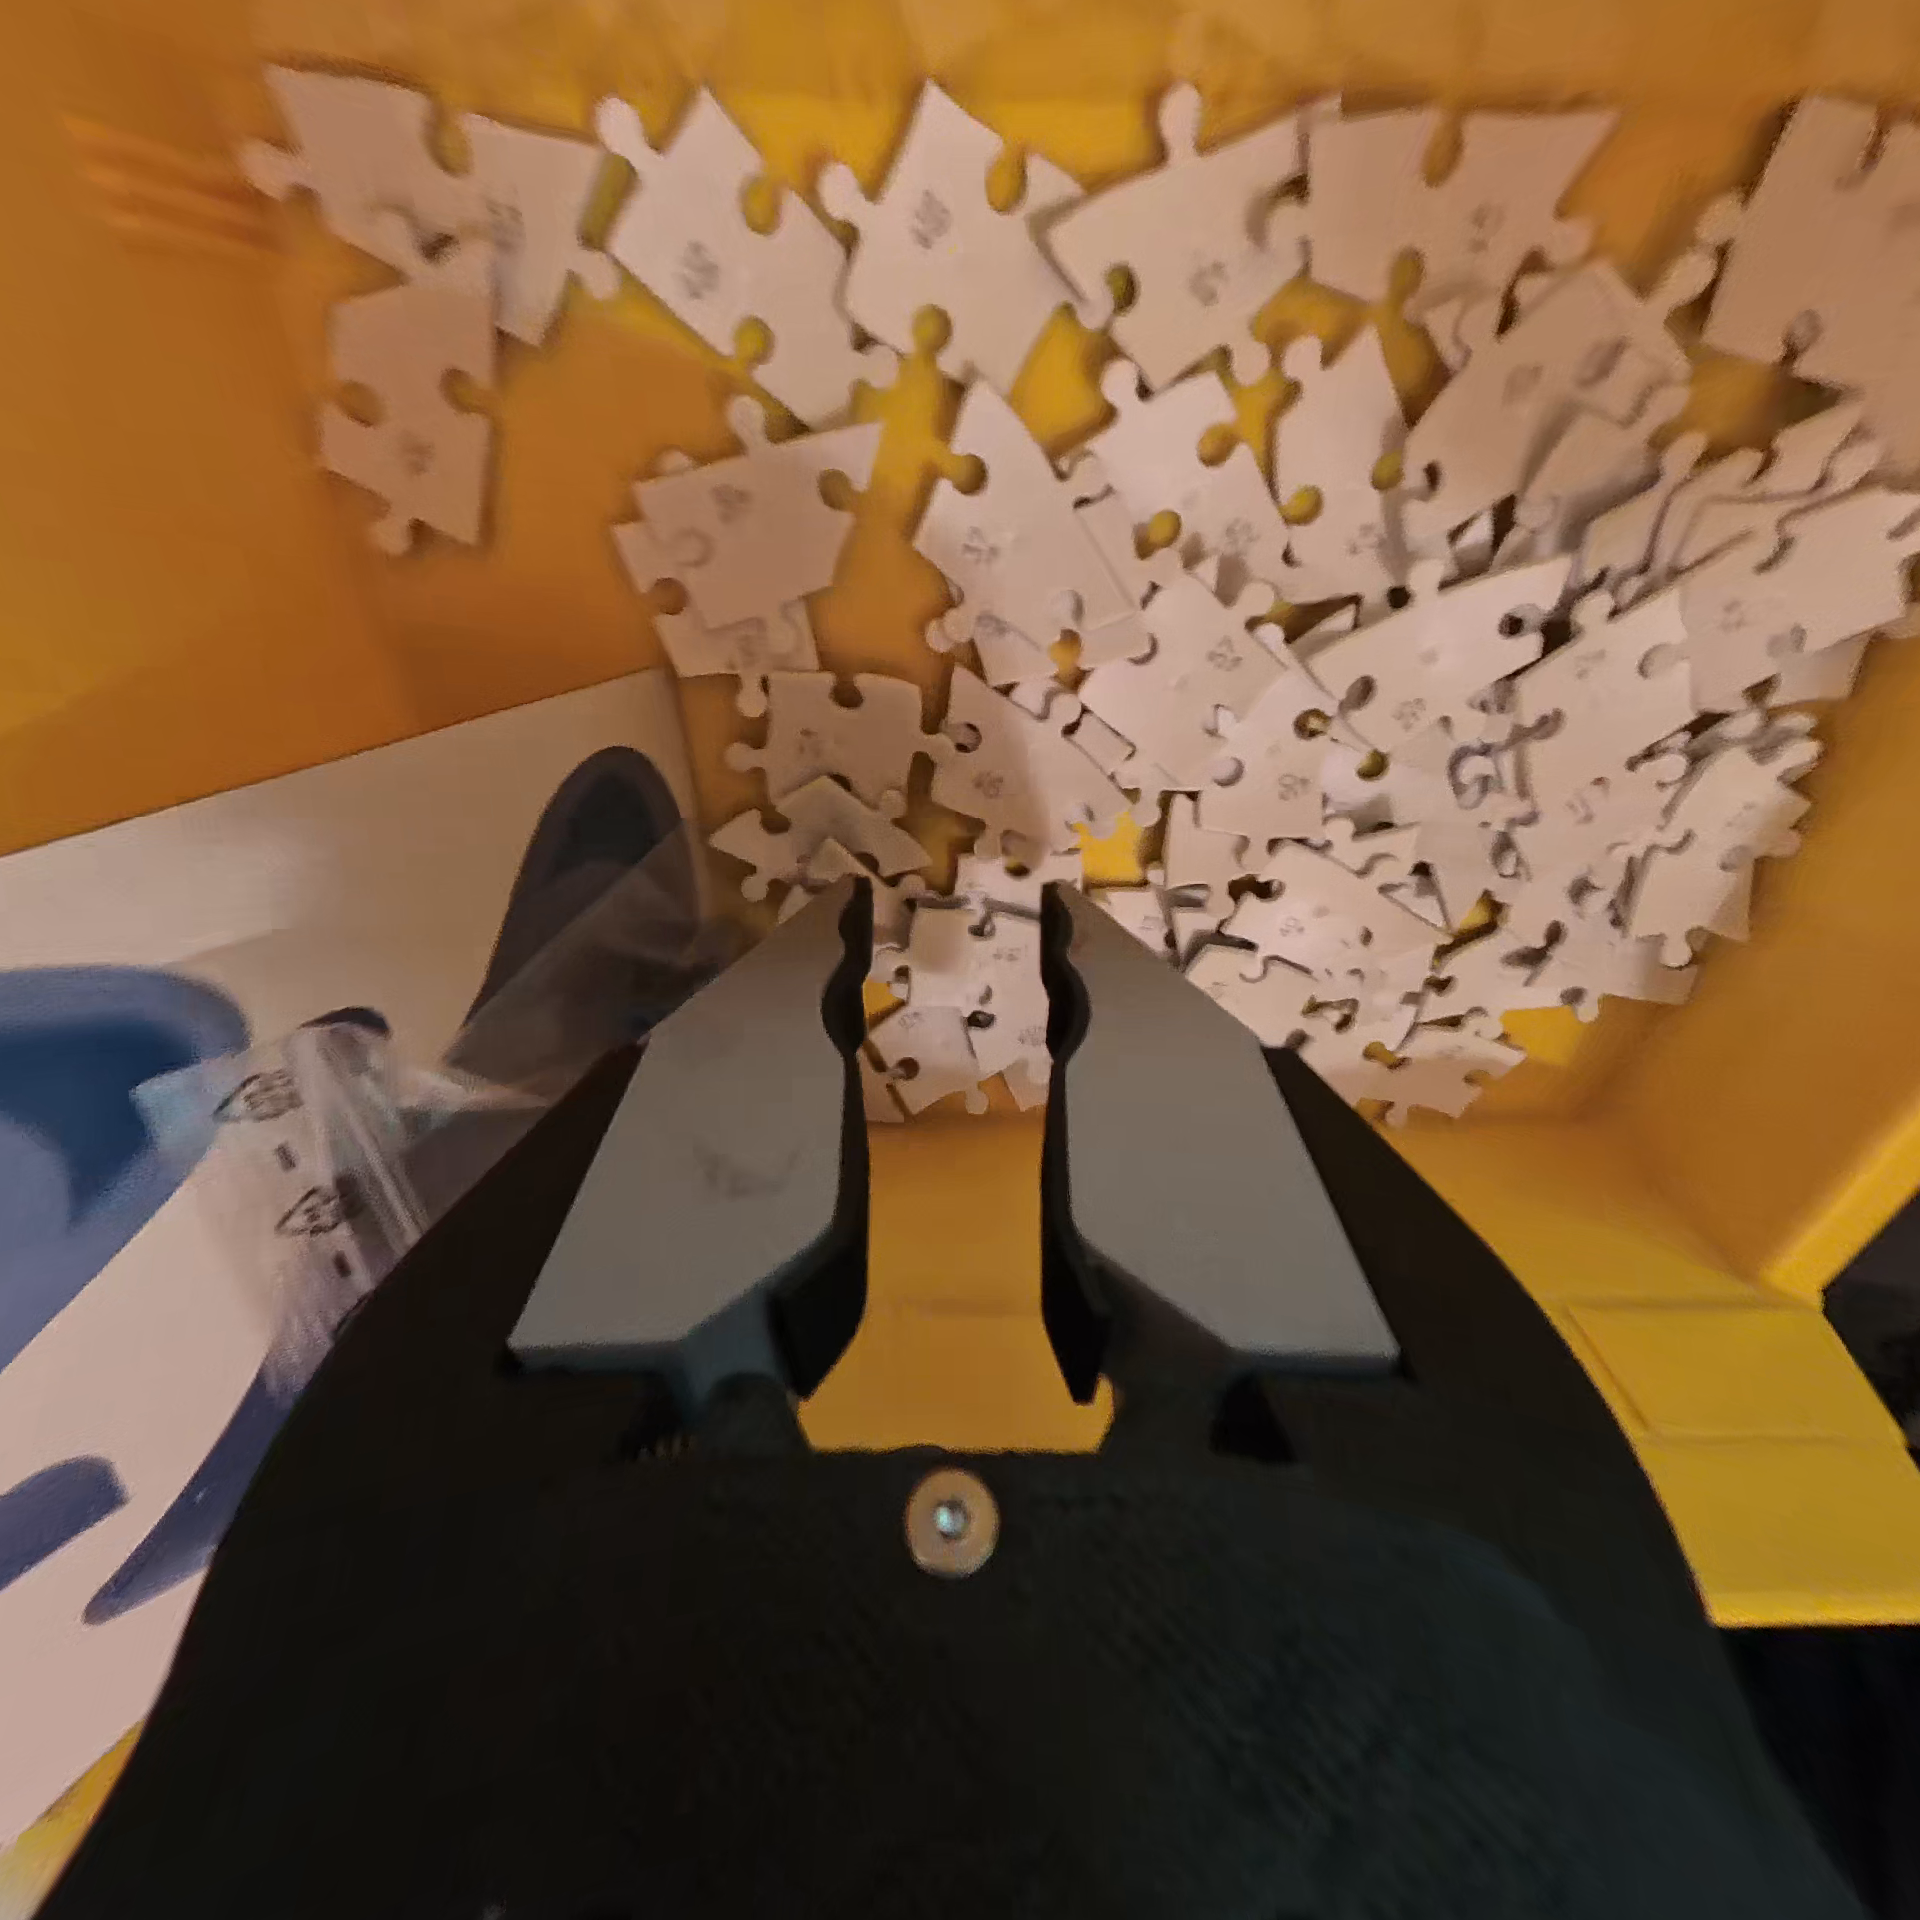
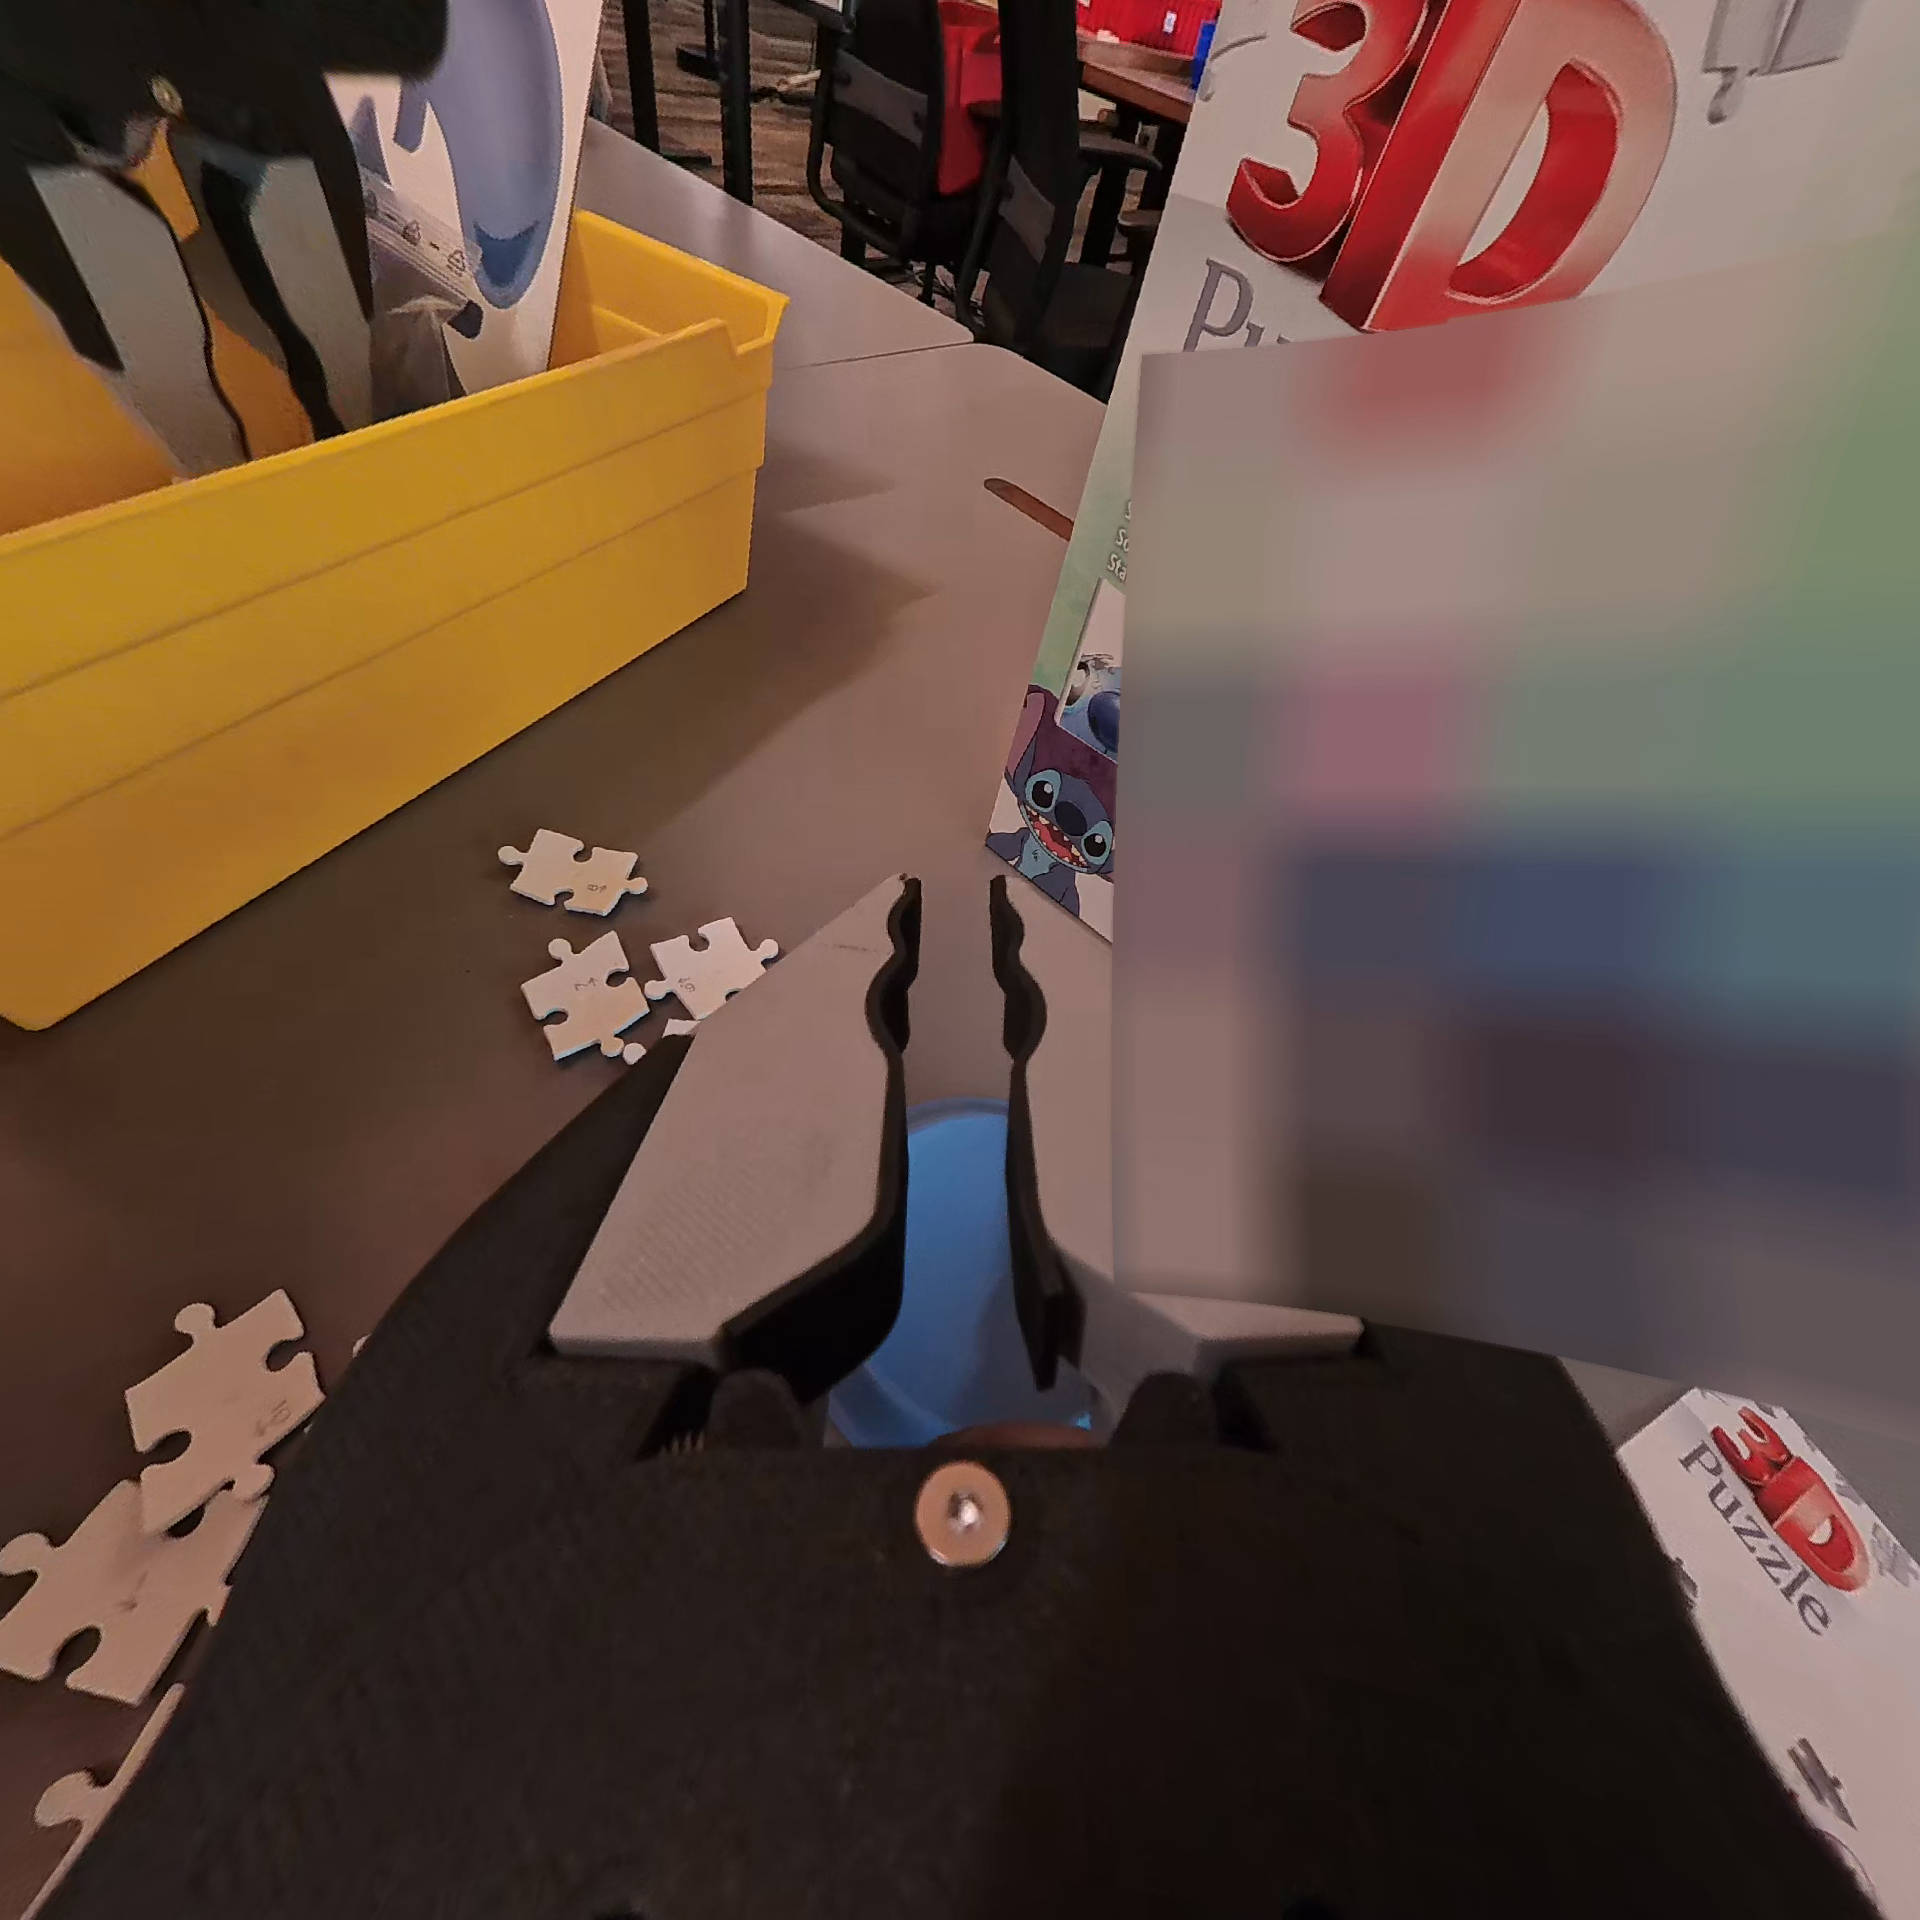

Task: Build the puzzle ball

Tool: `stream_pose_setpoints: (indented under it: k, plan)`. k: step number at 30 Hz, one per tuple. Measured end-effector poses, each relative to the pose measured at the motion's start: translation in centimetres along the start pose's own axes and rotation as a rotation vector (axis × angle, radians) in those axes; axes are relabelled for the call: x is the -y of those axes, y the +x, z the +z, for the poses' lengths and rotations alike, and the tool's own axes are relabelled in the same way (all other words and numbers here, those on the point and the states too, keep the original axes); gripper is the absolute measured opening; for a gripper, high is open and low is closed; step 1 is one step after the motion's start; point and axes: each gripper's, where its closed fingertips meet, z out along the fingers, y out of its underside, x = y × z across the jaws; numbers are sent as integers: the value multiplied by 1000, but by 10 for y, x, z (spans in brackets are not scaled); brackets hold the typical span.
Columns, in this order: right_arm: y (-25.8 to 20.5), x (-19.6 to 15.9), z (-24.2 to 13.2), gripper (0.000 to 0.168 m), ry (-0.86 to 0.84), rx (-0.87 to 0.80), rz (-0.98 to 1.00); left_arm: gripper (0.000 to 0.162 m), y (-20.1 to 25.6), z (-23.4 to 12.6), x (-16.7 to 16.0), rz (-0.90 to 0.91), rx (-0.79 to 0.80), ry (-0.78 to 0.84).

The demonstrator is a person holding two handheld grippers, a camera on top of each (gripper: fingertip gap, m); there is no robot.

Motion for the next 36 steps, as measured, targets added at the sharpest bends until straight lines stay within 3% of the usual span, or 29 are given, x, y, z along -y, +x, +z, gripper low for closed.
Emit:
stream_pose_setpoints:
  k: [5, 15, 19, 23, 29, 30, 31, 33, 36]
  plan:
    - [0, 1, -1, 10, 4, -1, 0, 28, -18, 9, -21, -40, 90, -121]
    - [0, 0, 0, 10, 3, 2, 3, 4, -39, -1, -13, -107, 165, -56]
    - [0, 0, 0, 10, 3, 5, 7, 32, -23, -12, 8, -52, 62, 81]
    - [-1, -1, 0, 11, 0, 7, 6, 33, 3, -16, 11, 37, -33, 116]
    - [0, -1, 0, 10, 1, 8, 11, 49, 28, 1, -1, 151, -119, 3]
    - [0, 0, 0, 10, 2, 7, 11, 51, 29, 7, -9, 184, -101, -51]
    - [0, 0, 0, 10, 2, 7, 12, 41, 24, 8, -4, 224, -39, -21]
    - [0, -1, 0, 10, 2, 7, 14, 52, 24, 11, -7, 230, -26, -60]
    - [1, -2, 1, 11, -2, 5, 13, 51, 23, 11, -6, 242, -11, -71]
